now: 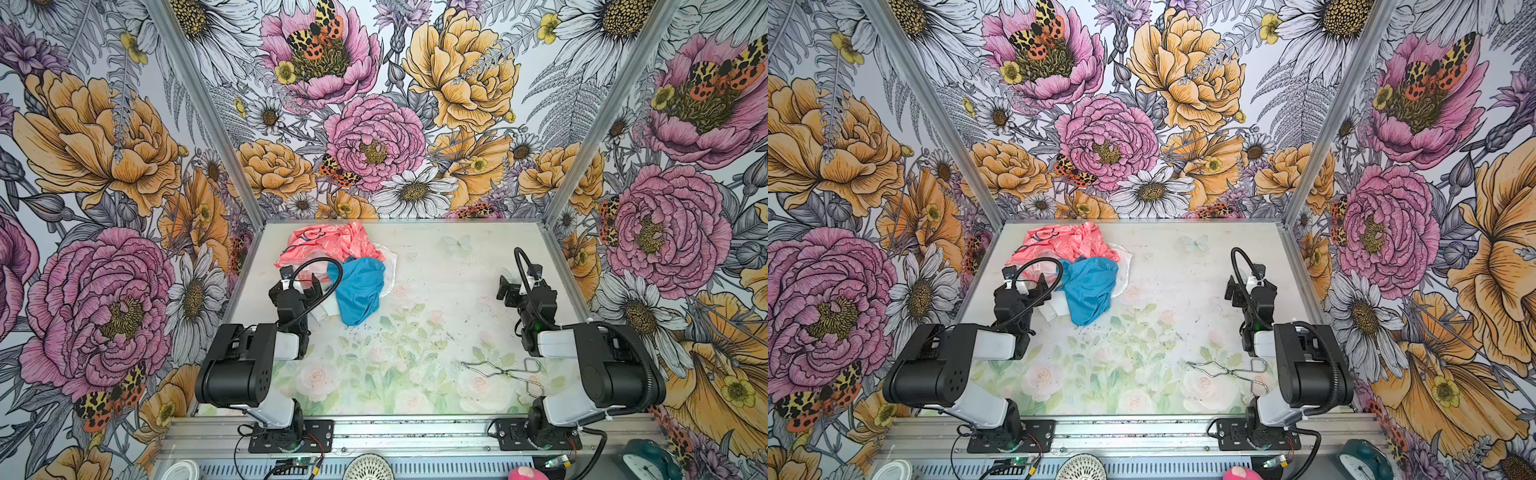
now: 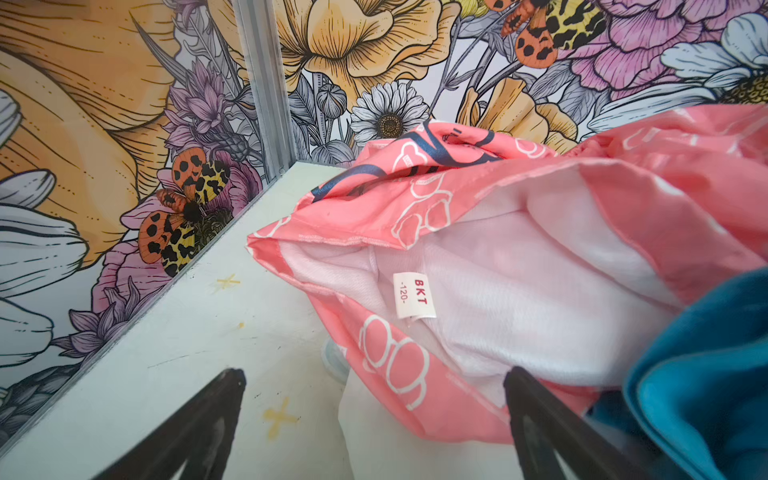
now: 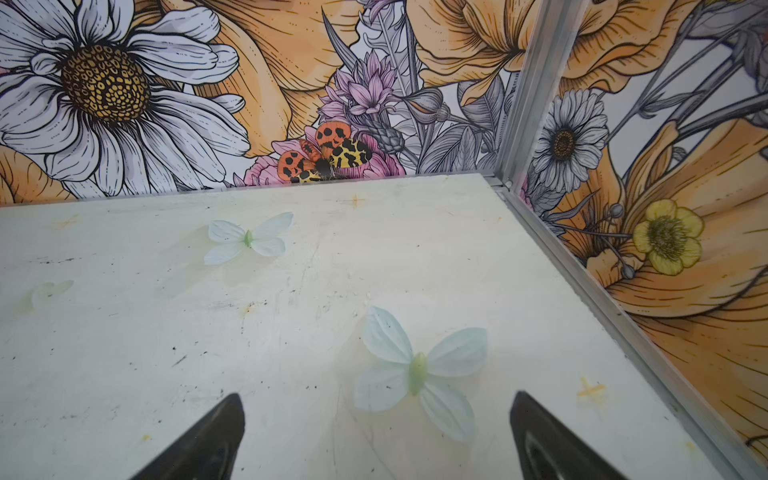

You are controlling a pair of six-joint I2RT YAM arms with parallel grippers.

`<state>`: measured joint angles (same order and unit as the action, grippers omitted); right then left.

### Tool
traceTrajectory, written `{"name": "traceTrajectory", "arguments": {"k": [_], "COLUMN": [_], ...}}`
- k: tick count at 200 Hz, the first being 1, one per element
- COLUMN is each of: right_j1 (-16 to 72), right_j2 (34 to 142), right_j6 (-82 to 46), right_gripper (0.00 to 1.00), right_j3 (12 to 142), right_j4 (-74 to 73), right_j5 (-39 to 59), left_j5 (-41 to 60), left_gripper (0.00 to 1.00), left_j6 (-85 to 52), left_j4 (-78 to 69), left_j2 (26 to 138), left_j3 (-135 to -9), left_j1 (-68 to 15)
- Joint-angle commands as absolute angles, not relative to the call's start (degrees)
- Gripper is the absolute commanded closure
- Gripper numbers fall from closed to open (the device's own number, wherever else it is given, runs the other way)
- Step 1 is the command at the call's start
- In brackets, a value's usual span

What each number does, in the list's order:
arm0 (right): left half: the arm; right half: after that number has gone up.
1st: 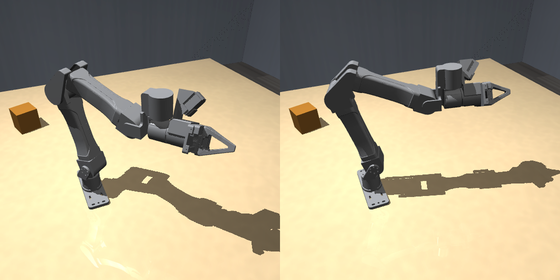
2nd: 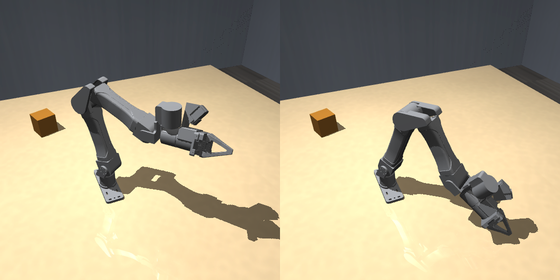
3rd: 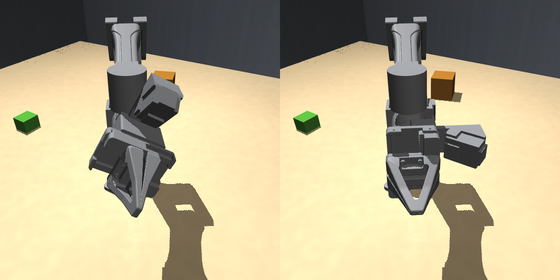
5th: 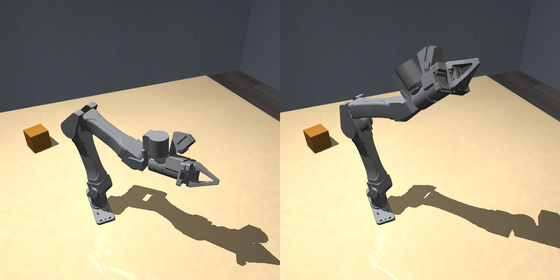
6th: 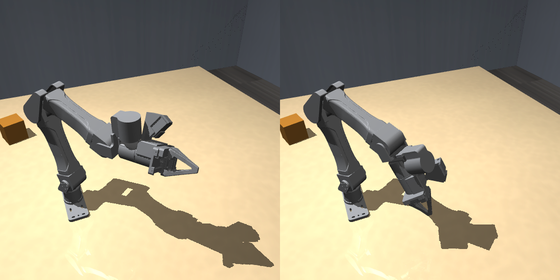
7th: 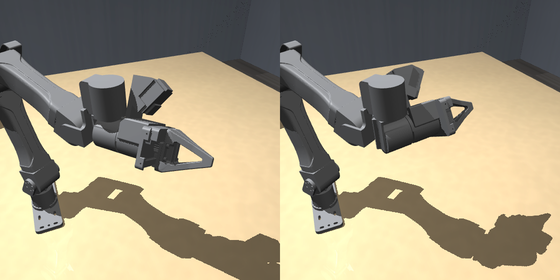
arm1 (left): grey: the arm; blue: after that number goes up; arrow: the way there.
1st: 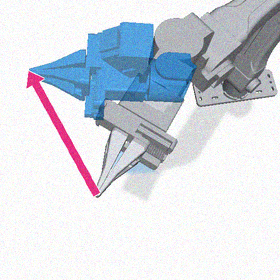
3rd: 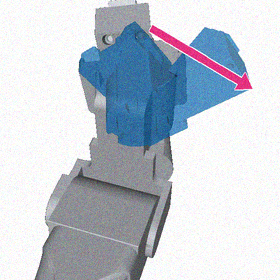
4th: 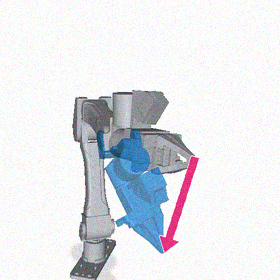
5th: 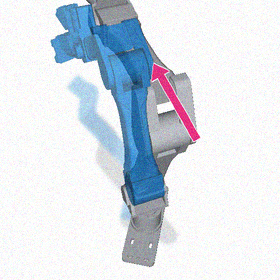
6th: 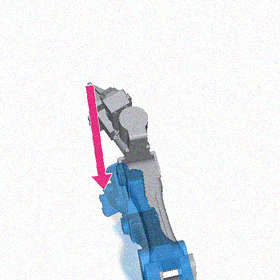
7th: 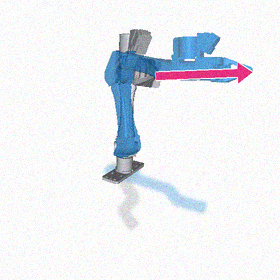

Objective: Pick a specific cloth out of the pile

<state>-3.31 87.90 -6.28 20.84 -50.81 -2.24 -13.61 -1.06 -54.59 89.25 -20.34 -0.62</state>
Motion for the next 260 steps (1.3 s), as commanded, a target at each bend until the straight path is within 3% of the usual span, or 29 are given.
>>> {"name": "traceTrajectory", "arguments": {"k": [1, 222, 260], "right_j1": [-2.99, -2.37, -1.62], "right_j2": [88.11, 84.64, 76.9], "right_j6": [-5.45, -5.1, -4.56], "right_gripper": [0.01, 0.0, 0.0], "right_j3": [22.24, 21.13, 22.77], "right_j4": [-50.37, -49.61, -39.77], "right_j5": [-0.44, -1.89, -2.39], "left_j5": [-13.06, -14.09, -17.46], "left_gripper": [0.01, 0.01, 0.01], "left_j6": [-0.36, 0.17, 1.1], "left_j4": [-55.02, -59.78, -54.51], "left_j2": [88.88, 87.55, 79.29], "left_j3": [-21.05, -18.1, -16.87], "left_j1": [-0.74, -1.58, -3.29]}}
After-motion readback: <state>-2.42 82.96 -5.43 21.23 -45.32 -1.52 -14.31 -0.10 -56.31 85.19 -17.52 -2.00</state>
